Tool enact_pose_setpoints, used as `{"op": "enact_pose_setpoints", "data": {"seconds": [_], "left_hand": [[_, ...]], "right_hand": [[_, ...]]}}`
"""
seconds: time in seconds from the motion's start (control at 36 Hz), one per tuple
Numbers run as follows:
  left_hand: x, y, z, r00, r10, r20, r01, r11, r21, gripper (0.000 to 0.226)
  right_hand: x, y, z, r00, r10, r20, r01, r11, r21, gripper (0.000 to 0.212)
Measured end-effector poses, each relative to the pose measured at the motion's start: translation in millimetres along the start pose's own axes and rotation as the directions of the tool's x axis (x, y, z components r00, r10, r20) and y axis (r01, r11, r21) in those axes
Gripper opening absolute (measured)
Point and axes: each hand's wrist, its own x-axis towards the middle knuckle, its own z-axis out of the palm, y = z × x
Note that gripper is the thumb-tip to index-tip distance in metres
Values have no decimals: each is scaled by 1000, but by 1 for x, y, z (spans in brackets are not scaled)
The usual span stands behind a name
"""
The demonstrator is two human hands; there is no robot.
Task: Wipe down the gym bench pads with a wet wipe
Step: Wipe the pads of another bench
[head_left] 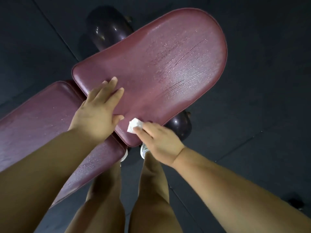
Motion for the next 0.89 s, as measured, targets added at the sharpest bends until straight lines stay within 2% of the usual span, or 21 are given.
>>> {"op": "enact_pose_setpoints", "data": {"seconds": [0.03,0.08,0.14,0.19,0.22,0.28,0.31,0.33,0.36,0.42,0.47,0.53,0.58,0.64,0.72,0.78,0.81,0.83,0.86,0.89], "left_hand": [[0,-2,1,1000,18,1,-18,1000,-7,71],[2,-4,1,999,33,-2,-33,999,-18,72],[4,-2,-1,1000,17,15,-16,1000,-21,73],[4,-1,-3,999,1,42,0,1000,-17,72],[4,-2,-3,998,1,55,0,1000,-19,72],[4,-3,-5,997,16,76,-14,1000,-26,73],[4,-4,-5,996,27,83,-25,999,-31,73],[5,-6,-7,995,37,90,-34,999,-38,73],[5,-8,-8,994,44,96,-40,998,-46,73],[6,-13,-14,993,61,101,-55,997,-58,69],[6,-19,-21,993,74,91,-70,997,-45,66],[6,-25,-30,995,17,95,-16,1000,-9,67],[7,-33,-37,991,-80,105,77,996,34,69],[7,-45,-41,984,-135,116,129,990,57,75],[4,-62,-38,979,-137,148,134,990,34,83],[2,-66,-35,983,-113,146,111,994,20,86],[2,-66,-34,983,-112,144,110,994,17,86],[1,-66,-34,984,-111,140,110,994,15,85],[1,-65,-33,985,-110,134,109,994,12,85],[0,-64,-33,986,-108,125,108,994,6,85]], "right_hand": [[1,9,-6,1000,16,15,-16,1000,3,36],[5,36,-19,989,116,-90,-120,992,-39,36],[11,57,-35,925,303,-228,-329,940,-87,34],[21,62,-47,756,511,-408,-552,834,22,34],[26,58,-46,672,575,-466,-617,783,77,33],[33,41,-33,574,622,-533,-696,713,83,36],[35,28,-21,594,612,-522,-681,728,79,39],[36,11,-13,678,563,-473,-623,781,35,41],[35,-4,-3,788,496,-363,-543,839,-32,41],[27,-31,16,957,270,-107,-275,961,-34,38],[21,-46,23,1000,9,26,-10,999,41,42],[22,-41,17,997,-74,34,75,997,-23,40],[37,-19,2,1000,18,-11,-18,1000,7,25],[57,9,-26,954,235,-187,-248,967,-49,17],[82,38,-56,752,524,-399,-540,837,82,32],[97,39,-62,599,671,-437,-661,722,203,31],[102,32,-58,556,696,-454,-689,692,218,31],[105,23,-50,540,694,-477,-690,689,220,32],[105,12,-38,571,665,-482,-672,716,189,35],[103,-2,-22,653,604,-457,-614,775,148,38]]}}
